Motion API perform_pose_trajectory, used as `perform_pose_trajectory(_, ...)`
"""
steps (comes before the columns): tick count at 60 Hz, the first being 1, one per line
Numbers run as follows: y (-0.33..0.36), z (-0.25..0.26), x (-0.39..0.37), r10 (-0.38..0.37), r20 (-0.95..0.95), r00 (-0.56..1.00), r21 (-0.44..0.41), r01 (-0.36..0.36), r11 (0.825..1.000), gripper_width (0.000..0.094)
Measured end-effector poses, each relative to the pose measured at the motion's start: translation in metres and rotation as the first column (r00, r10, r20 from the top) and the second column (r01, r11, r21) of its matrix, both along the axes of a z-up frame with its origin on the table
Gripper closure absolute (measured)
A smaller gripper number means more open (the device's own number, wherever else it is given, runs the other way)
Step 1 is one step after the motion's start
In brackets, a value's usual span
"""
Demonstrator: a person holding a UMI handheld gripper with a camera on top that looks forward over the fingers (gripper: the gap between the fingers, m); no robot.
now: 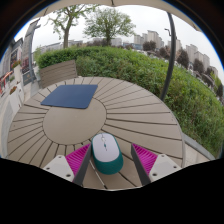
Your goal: Arrange mouse
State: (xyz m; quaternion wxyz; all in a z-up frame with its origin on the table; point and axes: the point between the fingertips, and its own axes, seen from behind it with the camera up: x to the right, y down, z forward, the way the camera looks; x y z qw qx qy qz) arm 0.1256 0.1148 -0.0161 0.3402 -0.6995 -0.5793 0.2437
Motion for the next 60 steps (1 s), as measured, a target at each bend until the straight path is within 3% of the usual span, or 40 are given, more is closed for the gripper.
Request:
perform_pose_trajectory(9,0.0,-0.002,-0.002,-0.021,0.011,1.0,-0.035,0.021,0.999,0.0191)
perform_pose_trajectory(12,0.001,-0.002,-0.003,-0.028,0.017,0.999,-0.04,0.029,0.999,0.0302)
perform_pose_trajectory(14,0.003,-0.002,-0.004,-0.034,0.023,0.999,-0.029,0.034,0.999,0.0458)
perform_pose_trajectory(18,0.014,-0.001,-0.002,-0.06,0.05,0.997,-0.002,0.06,0.998,0.0493)
perform_pose_trajectory(25,0.007,0.025,-0.022,-0.069,0.046,0.997,-0.058,0.072,0.996,0.0505)
perform_pose_trajectory(30,0.001,0.071,-0.062,-0.033,-0.022,0.999,-0.024,0.033,0.999,0.0505)
perform_pose_trajectory(42,-0.063,0.134,-0.187,0.03,-0.138,0.99,-0.093,-0.043,0.995,0.0506)
perform_pose_trajectory(50,-0.105,0.109,-0.259,0.071,-0.126,0.989,-0.066,-0.08,0.995,0.0507)
perform_pose_trajectory(60,-0.136,0.033,-0.305,0.086,-0.025,0.996,-0.067,-0.087,0.994,0.0508)
